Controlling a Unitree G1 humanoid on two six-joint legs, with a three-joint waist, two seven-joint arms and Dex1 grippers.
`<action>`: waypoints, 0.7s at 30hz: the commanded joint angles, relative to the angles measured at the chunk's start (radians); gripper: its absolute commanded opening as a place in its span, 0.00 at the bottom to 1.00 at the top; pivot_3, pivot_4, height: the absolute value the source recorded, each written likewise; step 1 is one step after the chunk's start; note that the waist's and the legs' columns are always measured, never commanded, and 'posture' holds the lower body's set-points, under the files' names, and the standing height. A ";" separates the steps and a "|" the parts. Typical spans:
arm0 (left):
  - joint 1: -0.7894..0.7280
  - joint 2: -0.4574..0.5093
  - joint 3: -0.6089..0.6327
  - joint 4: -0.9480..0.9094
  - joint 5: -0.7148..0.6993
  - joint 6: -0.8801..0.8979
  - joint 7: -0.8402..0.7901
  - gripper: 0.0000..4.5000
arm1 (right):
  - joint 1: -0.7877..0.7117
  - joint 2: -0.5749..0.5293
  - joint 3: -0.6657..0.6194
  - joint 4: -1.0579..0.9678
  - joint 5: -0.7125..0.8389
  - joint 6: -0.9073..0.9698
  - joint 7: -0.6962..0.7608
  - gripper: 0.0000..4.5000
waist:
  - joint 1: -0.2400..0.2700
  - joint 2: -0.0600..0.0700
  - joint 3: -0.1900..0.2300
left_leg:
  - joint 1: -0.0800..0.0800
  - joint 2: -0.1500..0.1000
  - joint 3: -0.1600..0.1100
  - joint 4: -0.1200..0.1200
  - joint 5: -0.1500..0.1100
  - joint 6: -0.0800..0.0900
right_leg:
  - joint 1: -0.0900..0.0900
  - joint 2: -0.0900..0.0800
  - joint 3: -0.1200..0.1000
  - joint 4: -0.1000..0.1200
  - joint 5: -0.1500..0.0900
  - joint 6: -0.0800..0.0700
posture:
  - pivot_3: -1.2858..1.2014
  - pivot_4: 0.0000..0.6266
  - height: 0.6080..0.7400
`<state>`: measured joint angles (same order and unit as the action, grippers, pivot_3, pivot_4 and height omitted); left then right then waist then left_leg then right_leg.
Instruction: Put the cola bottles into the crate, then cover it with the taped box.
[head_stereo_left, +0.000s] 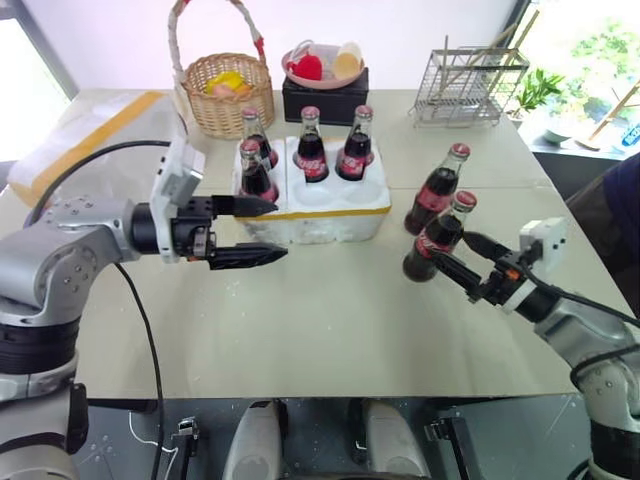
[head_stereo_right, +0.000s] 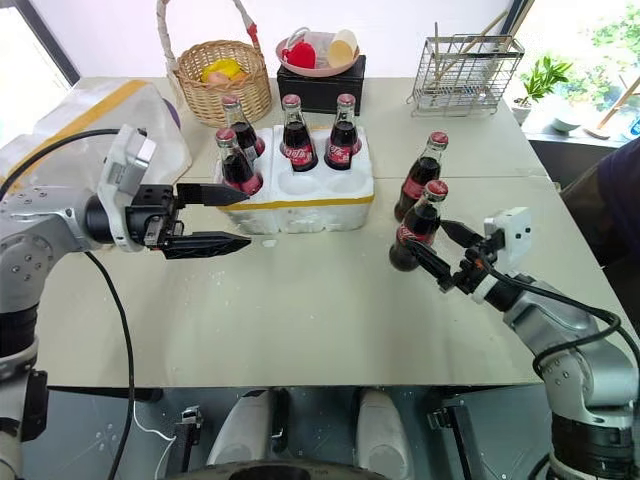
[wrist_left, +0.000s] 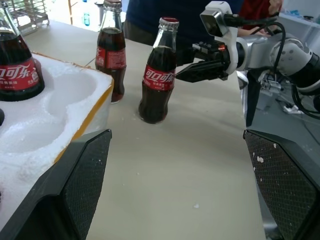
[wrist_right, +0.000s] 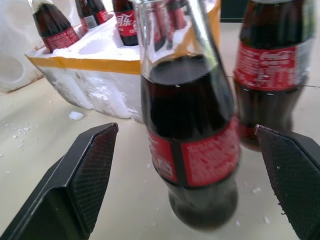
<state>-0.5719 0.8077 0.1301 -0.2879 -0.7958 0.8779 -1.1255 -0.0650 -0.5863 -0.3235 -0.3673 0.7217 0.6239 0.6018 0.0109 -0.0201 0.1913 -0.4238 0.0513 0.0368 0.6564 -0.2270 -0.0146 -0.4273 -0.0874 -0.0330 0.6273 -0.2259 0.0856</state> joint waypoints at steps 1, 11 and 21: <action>-0.013 -0.005 -0.001 -0.008 0.002 -0.032 0.011 0.98 | -0.050 0.010 0.040 0.015 -0.009 -0.026 0.027 1.00 | 0.000 0.000 0.000 | 0.000 0.000 0.000 0.000 0.000 0.000 | 0.000 0.000 0.000 0.000 0.000 0.000 | 0.52 0.24 1.00; -0.017 -0.002 0.018 -0.002 -0.006 -0.037 0.051 1.00 | -0.137 0.001 0.041 0.078 -0.012 -0.033 0.052 0.60 | 0.000 0.000 0.000 | 0.000 0.000 0.000 0.000 0.000 0.000 | 0.000 0.000 0.000 0.000 0.000 0.000 | 0.52 0.24 1.00; 0.069 0.053 0.121 -0.055 -0.065 0.003 0.106 1.00 | -0.405 -0.047 0.019 -0.026 0.257 0.141 0.058 0.60 | -0.014 0.004 0.003 | 0.000 0.000 0.001 -0.001 0.000 0.000 | -0.003 0.000 0.002 0.002 0.000 0.000 | 0.52 0.24 1.00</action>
<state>-0.5097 0.8306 0.1871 -0.3104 -0.8327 0.8739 -1.0282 -0.3822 -0.6348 -0.3049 -0.3380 0.9237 0.7637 0.6535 -0.0033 -0.0166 0.1944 -0.4240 0.0517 0.0373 0.6545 -0.2270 -0.0146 -0.4303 -0.0868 -0.0317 0.6297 -0.2257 0.0862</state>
